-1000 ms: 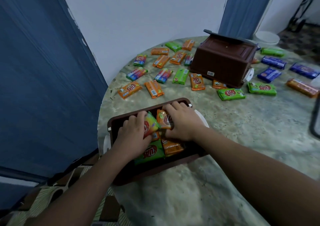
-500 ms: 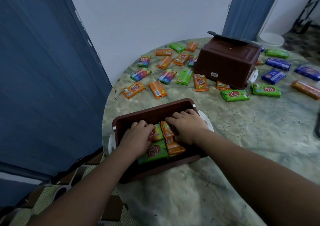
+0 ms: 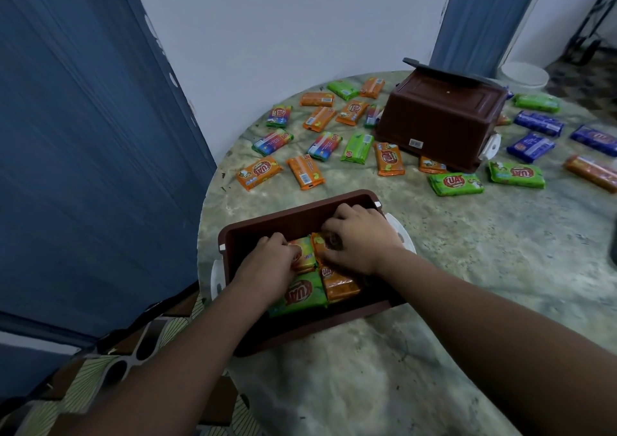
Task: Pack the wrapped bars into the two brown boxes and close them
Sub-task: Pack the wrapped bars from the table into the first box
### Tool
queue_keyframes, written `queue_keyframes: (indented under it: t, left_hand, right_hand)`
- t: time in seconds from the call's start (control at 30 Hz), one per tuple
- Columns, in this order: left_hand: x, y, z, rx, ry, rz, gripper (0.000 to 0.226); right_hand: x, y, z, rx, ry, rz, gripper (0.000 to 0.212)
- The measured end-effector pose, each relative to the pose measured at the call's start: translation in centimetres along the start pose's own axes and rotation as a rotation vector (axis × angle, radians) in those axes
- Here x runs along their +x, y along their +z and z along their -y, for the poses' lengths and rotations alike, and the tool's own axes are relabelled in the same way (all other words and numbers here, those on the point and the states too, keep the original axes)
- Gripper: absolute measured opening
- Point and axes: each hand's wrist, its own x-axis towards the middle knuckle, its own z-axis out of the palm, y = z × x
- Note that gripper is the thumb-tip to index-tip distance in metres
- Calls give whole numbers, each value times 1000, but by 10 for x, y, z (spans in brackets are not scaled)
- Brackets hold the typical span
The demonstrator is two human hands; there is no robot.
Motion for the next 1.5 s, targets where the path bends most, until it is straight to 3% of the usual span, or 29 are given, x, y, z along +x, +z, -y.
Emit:
queue_keyframes:
  t: [0.13,0.17,0.23,0.33,0.43,0.53,0.7,1.5]
  left_hand:
    - [-22,-18,7,22,-79,-279,46]
    - [-29,-20,13,61,-122,-358,50]
    - [-42,-20,27,84,-265,-432,59]
    - [-51,-17,34,-60,-481,-275,73]
    - [-39,-15,34,-452,-613,-123,60]
    - [-27,-12,39,-494,-585,-179,33]
    - [-5,-12,49,-437,-535,-197,22]
    - [165,-36,18,-45,-64,-10,51]
  right_hand:
    - [-1,-14,-8,91,210,-342,41]
    - [-2,-16,-12,104,307,-358,45]
    - [-1,-18,-23,207,503,-228,57]
    - [3,-12,-35,406,617,-13,42]
    - [7,-9,-38,494,620,-11,34]
    - [8,-10,-39,512,620,-29,30]
    - [8,-6,-43,540,667,-58,30]
    - [-22,-7,-81,704,1150,-342,36]
